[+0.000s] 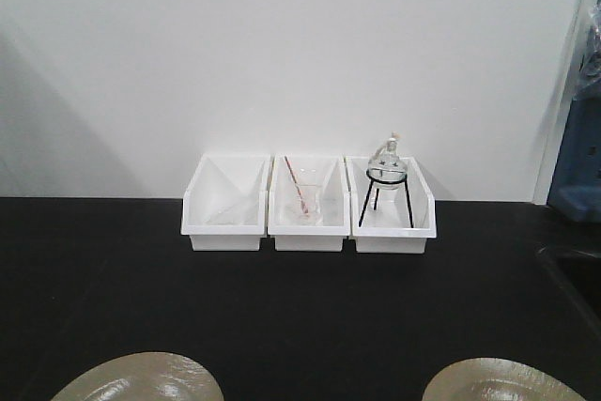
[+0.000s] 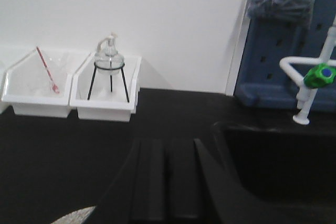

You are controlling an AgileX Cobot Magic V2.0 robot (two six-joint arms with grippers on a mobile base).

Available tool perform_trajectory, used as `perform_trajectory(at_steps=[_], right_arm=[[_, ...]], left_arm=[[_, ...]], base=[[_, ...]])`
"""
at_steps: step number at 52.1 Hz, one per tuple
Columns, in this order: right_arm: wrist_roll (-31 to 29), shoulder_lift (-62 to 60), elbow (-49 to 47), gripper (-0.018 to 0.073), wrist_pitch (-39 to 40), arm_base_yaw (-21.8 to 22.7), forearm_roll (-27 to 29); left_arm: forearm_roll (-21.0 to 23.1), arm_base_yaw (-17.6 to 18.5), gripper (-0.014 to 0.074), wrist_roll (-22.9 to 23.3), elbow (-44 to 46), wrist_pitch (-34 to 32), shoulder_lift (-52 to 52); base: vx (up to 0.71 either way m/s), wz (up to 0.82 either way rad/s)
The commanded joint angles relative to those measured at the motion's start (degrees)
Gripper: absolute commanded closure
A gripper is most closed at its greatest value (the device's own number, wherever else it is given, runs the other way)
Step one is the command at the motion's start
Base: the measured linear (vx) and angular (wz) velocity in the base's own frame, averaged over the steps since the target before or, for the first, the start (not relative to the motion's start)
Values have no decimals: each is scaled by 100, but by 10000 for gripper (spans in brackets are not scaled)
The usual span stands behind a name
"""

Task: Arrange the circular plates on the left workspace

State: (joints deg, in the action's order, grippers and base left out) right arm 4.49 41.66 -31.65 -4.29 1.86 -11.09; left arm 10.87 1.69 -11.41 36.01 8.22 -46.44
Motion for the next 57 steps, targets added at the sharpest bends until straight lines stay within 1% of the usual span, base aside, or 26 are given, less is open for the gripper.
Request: perform_trajectory(at_steps=[1, 4, 9, 12, 15, 18, 21, 22, 24, 26, 28, 31, 33, 38, 42, 48, 54, 57], right_arm=[[-58, 246, -243, 560, 534, 34, -73], [-58, 300, -243, 560, 533, 34, -73], [-58, 345, -235, 560, 533, 34, -73], [-58, 345, -235, 560, 533, 34, -73], [-58, 345, -235, 560, 533, 34, -73], [-58, 345, -235, 560, 533, 34, -73], [-58, 345, -235, 560, 533, 34, -73], [-58, 345, -235, 560, 533, 34, -73], [-58, 345, -235, 560, 533, 34, -73], [-58, 345, -235, 560, 533, 34, -73], [-58, 343, -235, 560, 527, 34, -73], [-58, 343, -230, 560, 526, 34, -73], [-58, 343, -230, 560, 526, 34, -73], [-58, 343, -229, 560, 520, 34, -73], [-58, 343, -229, 560, 507, 34, -73], [-58, 343, -229, 560, 463, 34, -73], [-58, 343, -229, 560, 309, 34, -73], [-58, 343, -229, 560, 243, 34, -73]], left_arm=[[28, -20, 594, 60, 374, -347, -339], [28, -20, 578, 60, 438, -347, -463], [28, -20, 507, 60, 567, -92, -637], [28, -20, 443, 60, 608, 50, -750], [28, -20, 361, 60, 625, 122, -853], [28, -20, 268, 60, 639, 248, -960], [42, -20, 154, 68, 639, 450, -1093], [61, -20, 133, 90, 639, 512, -1119], [166, -20, 80, 192, 639, 736, -1214], [258, -20, 46, 300, 655, 1010, -1317], [308, -20, 22, 344, 676, 1492, -1481], [251, -20, 10, 299, 710, 2042, -1774], [183, -20, 10, 293, 745, 2278, -1975], [72, -32, 11, 280, 859, 2544, -2466], [71, -178, 11, 275, 1017, 2611, -2727], [99, -647, 11, 313, 1332, 2790, -2786], [201, -1220, 11, 313, 1441, 2909, -2671], [236, -1381, 11, 299, 1441, 2892, -2654]], base=[[0, 0], [0, 0], [0, 0], [0, 0], [0, 0], [0, 0], [0, 0], [0, 0], [0, 0], [0, 0], [0, 0], [0, 0], [0, 0], [0, 0], [0, 0], [0, 0], [0, 0], [0, 0]])
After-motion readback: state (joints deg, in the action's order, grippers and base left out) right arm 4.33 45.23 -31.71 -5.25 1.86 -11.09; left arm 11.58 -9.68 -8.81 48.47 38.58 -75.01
